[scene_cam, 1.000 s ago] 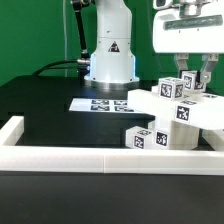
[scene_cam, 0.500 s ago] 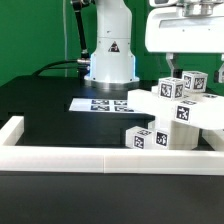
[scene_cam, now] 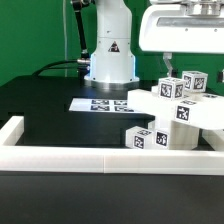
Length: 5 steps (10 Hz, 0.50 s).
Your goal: Assemble chair
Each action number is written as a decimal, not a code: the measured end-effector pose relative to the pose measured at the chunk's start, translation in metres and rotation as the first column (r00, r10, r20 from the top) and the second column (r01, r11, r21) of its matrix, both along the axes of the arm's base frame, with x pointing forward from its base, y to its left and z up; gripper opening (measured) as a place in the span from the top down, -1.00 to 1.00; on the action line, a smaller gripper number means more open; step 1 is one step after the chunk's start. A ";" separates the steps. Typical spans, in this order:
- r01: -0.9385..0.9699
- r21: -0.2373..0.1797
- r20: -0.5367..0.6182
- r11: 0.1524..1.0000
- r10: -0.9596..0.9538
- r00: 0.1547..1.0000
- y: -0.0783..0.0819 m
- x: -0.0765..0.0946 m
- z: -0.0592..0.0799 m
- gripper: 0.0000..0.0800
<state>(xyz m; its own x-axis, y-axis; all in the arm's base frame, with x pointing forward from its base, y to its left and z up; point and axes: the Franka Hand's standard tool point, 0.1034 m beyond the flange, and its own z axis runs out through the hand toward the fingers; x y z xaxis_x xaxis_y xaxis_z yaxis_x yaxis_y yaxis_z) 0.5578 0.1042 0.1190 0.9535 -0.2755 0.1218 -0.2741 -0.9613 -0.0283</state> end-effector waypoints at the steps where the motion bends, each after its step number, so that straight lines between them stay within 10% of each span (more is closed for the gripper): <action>1: -0.025 -0.003 -0.001 1.000 0.025 1.000 0.000 0.000 0.000 -0.62; 5: -0.218 -0.034 -0.007 0.975 0.218 0.976 -0.005 0.001 0.000 -0.54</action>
Offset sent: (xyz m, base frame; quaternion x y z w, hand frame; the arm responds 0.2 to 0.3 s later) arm 0.0030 -0.0004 0.0007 0.0146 -0.0055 -0.1995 0.9798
